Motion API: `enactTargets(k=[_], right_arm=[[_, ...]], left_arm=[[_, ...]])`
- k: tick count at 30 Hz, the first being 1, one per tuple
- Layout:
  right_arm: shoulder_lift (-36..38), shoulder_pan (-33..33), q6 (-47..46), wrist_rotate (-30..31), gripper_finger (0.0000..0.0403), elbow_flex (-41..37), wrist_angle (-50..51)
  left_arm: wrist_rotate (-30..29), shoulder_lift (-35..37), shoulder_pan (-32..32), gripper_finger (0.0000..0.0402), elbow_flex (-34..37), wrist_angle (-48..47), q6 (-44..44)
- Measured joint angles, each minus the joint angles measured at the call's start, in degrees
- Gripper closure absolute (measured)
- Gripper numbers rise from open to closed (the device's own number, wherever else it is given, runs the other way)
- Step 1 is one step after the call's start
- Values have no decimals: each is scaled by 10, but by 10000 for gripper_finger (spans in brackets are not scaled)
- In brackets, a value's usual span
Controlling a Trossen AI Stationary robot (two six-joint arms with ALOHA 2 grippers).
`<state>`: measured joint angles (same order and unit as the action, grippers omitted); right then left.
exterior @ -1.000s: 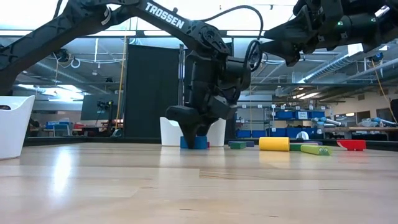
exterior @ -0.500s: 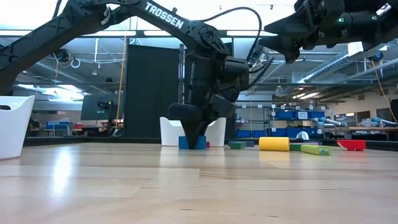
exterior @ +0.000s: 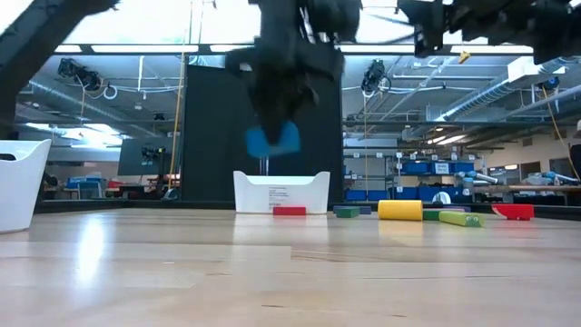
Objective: Sort blocks by size
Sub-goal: Put the blue rectangular block into the bottom white bin
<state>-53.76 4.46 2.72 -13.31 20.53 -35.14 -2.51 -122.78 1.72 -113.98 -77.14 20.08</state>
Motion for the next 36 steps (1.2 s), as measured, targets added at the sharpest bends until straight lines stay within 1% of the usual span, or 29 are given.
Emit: enactTargets(k=[3, 7, 8, 10, 13, 16, 20, 24, 26, 29, 32, 33, 34, 36], right_arm=[[0, 12, 14, -11, 183, 0, -5], [0, 17, 19, -9, 183, -1, -7], [0, 17, 20, -9, 183, -1, -8], [0, 18, 20, -8, 183, -1, -9], [-1, 17, 20, 4, 183, -1, -9], [-1, 17, 20, 17, 183, -1, -11], [-1, 13, 18, 22, 183, -1, -13], [-1, 13, 0, 74, 183, -1, -12], [-3, 13, -8, 97, 183, -1, -12], [-5, 13, -17, 131, 183, -1, -8], [-5, 10, -36, 201, 182, 2, 37], [-6, 8, -43, 232, 181, 8, 72], [-6, 5, -55, 262, 179, 17, 116], [-8, -3, -85, 311, 173, 37, 206]], left_arm=[[-4, 29, -39, 261, 0, -56, -48], [-5, 61, -103, 261, 0, -130, -147], [-6, 70, -122, 261, 0, -134, -171], [-8, 95, -162, 261, 17, -113, -217], [-15, 135, -222, 261, 71, -109, -314], [-25, 178, -276, 261, 152, -97, -440], [-27, 245, -342, 261, 278, -4, -583], [-13, 293, -392, 261, 398, 45, -715], [5, 309, -410, 261, 449, 58, -763], [27, 328, -432, 261, 508, 90, -811], [25, 334, -444, 261, 548, 108, -846], [25, 333, -447, 255, 557, 114, -852], [25, 333, -449, 237, 563, 116, -854], [25, 333, -450, 182, 569, 126, -858]])
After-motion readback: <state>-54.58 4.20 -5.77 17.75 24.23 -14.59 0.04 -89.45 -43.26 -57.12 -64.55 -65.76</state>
